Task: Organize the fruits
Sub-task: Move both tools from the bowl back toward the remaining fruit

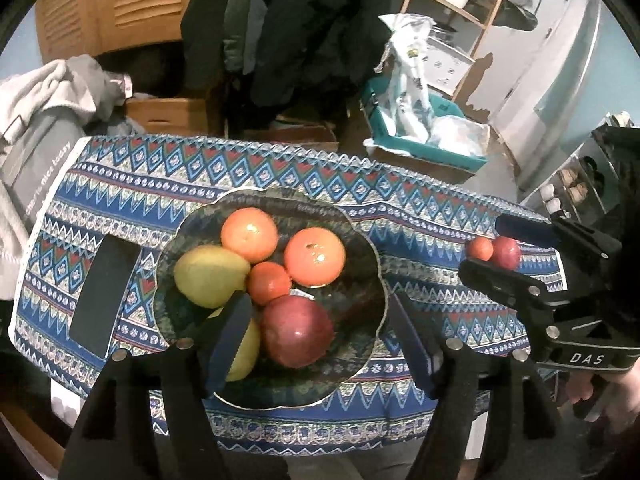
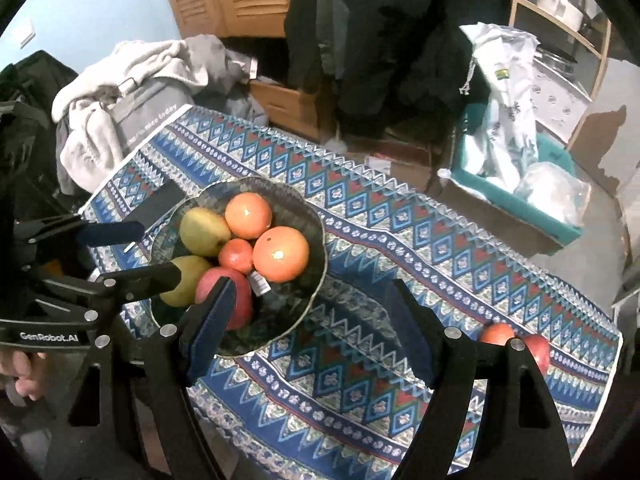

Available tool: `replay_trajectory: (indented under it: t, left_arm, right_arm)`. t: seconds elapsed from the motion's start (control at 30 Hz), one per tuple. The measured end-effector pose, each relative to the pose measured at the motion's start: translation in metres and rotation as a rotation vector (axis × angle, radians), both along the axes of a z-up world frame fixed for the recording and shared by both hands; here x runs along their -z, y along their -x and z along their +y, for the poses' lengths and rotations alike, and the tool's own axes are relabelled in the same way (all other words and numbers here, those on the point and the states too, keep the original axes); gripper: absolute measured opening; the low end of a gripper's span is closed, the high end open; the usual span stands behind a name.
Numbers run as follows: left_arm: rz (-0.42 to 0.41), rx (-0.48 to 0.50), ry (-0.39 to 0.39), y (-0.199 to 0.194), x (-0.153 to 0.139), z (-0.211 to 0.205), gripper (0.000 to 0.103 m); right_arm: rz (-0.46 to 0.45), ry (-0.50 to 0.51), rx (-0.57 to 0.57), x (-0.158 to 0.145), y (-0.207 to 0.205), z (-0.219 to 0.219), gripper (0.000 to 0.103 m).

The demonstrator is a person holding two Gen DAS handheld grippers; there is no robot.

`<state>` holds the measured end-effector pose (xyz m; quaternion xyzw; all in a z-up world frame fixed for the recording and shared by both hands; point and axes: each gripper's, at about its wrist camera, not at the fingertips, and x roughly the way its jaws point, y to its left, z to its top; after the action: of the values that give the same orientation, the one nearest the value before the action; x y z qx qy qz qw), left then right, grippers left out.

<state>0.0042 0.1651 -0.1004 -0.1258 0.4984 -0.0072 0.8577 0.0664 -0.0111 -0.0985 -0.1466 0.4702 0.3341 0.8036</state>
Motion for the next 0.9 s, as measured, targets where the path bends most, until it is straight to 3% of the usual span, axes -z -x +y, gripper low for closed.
replay_trajectory:
  t: [0.13,0.9]
  left_arm:
    - [-0.015,0.014,0.011,-0.002,-0.004,-0.009,0.078]
    - [-0.048,0.154,-0.022,-0.031,-0.027,-0.097,0.078]
  right_arm:
    - [-0.014,-0.005,0.02,-0.007,0.0,-0.014,0.078]
    - [-0.103,-0.012,0.217,-0.032,-0.018,-0.135,0.078]
